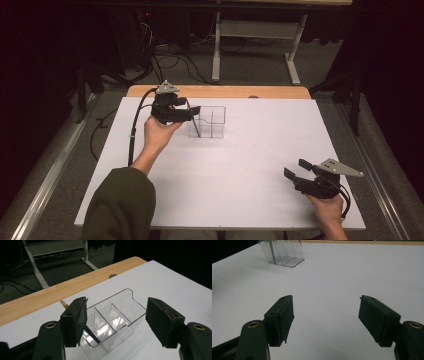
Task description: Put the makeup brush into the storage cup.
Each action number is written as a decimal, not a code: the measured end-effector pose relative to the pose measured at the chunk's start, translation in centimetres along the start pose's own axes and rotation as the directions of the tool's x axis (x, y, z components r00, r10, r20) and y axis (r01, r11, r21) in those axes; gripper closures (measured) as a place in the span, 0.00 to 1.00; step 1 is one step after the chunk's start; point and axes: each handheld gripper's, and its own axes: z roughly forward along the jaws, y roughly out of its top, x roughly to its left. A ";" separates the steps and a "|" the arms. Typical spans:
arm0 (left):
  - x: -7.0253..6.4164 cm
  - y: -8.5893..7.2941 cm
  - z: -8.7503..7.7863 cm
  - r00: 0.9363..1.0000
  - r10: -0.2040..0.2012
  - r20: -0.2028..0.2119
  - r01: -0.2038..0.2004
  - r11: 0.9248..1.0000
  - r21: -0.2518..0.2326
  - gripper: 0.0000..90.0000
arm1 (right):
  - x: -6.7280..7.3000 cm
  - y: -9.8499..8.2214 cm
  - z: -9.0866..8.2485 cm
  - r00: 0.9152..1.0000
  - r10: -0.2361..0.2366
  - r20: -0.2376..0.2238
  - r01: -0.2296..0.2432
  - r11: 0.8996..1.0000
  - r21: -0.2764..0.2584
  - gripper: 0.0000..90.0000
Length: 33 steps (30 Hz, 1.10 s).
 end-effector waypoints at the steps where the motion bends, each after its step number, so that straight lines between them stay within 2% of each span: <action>1: 0.0 0.0 -0.2 1.000 0.001 0.001 -0.001 1.000 -0.002 0.38 | 0.0 0.0 0.0 1.000 0.000 0.000 0.000 1.000 0.000 0.34; 12: -0.2 0.1 -0.9 1.000 0.013 0.007 -0.012 1.000 -0.013 0.38 | 0.0 0.0 0.0 1.000 0.000 0.000 0.000 1.000 0.001 0.34; 18: -0.4 0.1 -1.2 1.000 0.005 0.015 -0.004 1.000 -0.020 0.38 | 0.0 0.0 0.0 1.000 0.004 -0.001 -0.004 1.000 0.003 0.34; 33: -0.8 0.1 -2.1 0.999 0.027 0.027 -0.026 0.999 -0.035 0.38 | 0.0 0.0 0.0 1.000 0.004 0.000 -0.004 1.000 0.002 0.34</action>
